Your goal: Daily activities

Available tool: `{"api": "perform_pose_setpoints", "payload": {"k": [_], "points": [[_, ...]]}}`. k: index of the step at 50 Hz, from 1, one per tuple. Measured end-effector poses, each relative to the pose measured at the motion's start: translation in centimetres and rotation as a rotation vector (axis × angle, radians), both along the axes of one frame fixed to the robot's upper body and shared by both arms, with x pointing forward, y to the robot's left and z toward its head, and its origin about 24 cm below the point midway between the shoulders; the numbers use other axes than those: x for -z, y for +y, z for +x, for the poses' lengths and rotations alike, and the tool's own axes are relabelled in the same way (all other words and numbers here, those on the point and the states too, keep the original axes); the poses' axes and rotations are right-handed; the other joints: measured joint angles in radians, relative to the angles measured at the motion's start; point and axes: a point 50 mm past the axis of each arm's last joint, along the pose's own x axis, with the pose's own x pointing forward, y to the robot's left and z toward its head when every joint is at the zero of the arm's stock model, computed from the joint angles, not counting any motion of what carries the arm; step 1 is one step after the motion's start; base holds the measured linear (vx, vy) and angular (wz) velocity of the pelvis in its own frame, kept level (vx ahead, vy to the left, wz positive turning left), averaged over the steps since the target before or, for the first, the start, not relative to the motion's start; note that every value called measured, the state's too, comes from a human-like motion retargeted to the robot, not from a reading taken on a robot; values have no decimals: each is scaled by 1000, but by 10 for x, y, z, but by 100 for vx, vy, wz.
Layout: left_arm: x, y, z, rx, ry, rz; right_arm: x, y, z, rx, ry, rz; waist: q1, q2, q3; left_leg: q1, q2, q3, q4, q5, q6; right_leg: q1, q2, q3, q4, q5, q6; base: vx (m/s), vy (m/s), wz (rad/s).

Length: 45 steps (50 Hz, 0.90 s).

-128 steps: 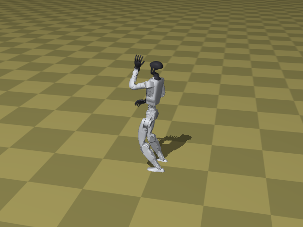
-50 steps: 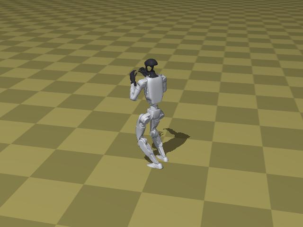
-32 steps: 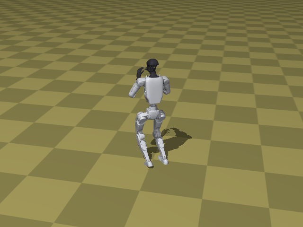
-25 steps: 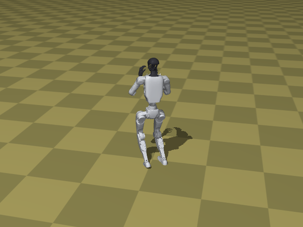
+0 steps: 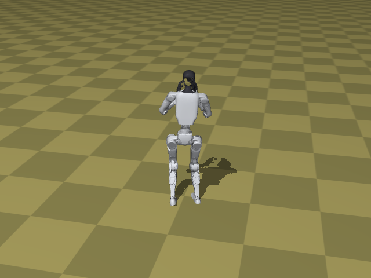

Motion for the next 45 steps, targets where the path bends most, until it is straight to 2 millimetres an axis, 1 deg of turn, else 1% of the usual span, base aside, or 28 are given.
{"api": "perform_pose_setpoints", "payload": {"k": [4, 10, 15, 21, 28, 35, 40, 45], "points": [[1, -2, -1, 23, 12, -19, 0, 0, -1, 5, 4, 14, 2, 6, 13, 3, 6, 2, 40, -42, 10, 4, 12, 7, 21, -18, -1, 1, 3, -37], [5, -4, 1, 59, 61, -43, 0, 0, 0, 11, 12, 14, 9, 6, 33, 7, 2, -5, 90, -57, 12, 13, 22, 20, 38, -26, 10, 1, 4, -36], [11, -5, 3, 74, 122, -66, 3, -1, 0, 17, 35, 34, 15, -4, 50, 1, -7, -23, 137, -88, 18, 9, 32, 35, 70, -39, 15, 2, 6, -35], [14, -3, 7, 62, 153, -71, 3, -3, 1, 27, 54, 54, 24, -22, 48, 9, -19, -54, 134, -155, 44, -1, 37, 60, 82, -47, 33, 5, 9, -38], [9, -8, 7, 58, 119, -72, 2, 0, -1, 19, 42, 51, 21, -59, 40, 23, -41, -47, 112, -231, 91, -32, 33, 90, 130, -75, 68, 3, 13, -35], [10, -8, 7, 55, 122, -70, 5, 1, -4, 13, 24, 6, 26, -83, 44, 21, -54, -15, 114, -253, 126, -60, 14, 84, 167, -68, 102, -2, 13, -33], [9, -6, 5, 55, 118, -66, 5, 0, -5, 32, 7, -8, 44, -85, 46, 14, -52, 21, 140, -286, 153, -54, -25, 39, 184, -95, 82, -4, 10, -43], [6, -4, 6, 49, 103, -63, 2, -3, -4, 65, -6, 9, 66, -87, 55, 20, -49, 49, 141, -295, 164, -37, -50, 20, 166, -110, 65, -3, 6, -39]]}}
